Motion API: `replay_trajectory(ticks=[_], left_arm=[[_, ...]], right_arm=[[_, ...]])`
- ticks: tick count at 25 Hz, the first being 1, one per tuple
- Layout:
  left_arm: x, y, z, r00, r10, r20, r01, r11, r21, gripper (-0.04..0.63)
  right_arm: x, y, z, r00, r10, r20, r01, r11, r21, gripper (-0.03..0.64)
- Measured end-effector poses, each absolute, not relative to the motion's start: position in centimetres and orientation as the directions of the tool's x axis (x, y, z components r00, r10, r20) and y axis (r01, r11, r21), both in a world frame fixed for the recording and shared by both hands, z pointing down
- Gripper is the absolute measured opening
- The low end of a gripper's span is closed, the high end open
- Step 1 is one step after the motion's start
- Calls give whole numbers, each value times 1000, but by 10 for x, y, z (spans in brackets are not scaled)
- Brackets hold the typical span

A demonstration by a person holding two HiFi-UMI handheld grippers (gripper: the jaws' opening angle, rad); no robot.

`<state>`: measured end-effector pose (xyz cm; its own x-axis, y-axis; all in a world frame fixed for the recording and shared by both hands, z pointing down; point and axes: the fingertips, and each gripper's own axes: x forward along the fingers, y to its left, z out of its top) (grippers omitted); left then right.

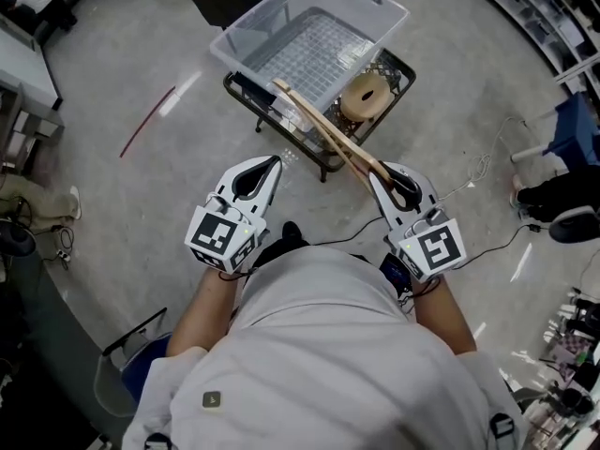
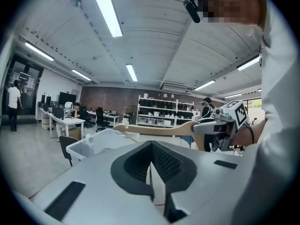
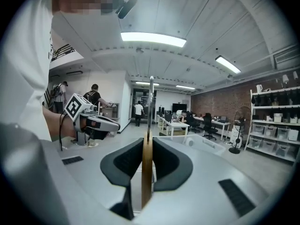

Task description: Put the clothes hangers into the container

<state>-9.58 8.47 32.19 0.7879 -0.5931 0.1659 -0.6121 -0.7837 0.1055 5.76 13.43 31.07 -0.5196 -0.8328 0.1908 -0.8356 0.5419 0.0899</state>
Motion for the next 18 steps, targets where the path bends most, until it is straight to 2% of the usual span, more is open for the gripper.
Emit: replay_trajectory(ticks=[8, 18], left_arm=[[-127, 38, 324, 815, -558, 153, -577, -807, 129, 17], [-144, 14, 328, 799, -583, 145, -600, -787, 141, 17]], right_arm=[[21, 94, 316, -492, -843, 219, -852, 518, 80, 66], [10, 56, 320, -527, -819, 225, -828, 555, 79, 66]])
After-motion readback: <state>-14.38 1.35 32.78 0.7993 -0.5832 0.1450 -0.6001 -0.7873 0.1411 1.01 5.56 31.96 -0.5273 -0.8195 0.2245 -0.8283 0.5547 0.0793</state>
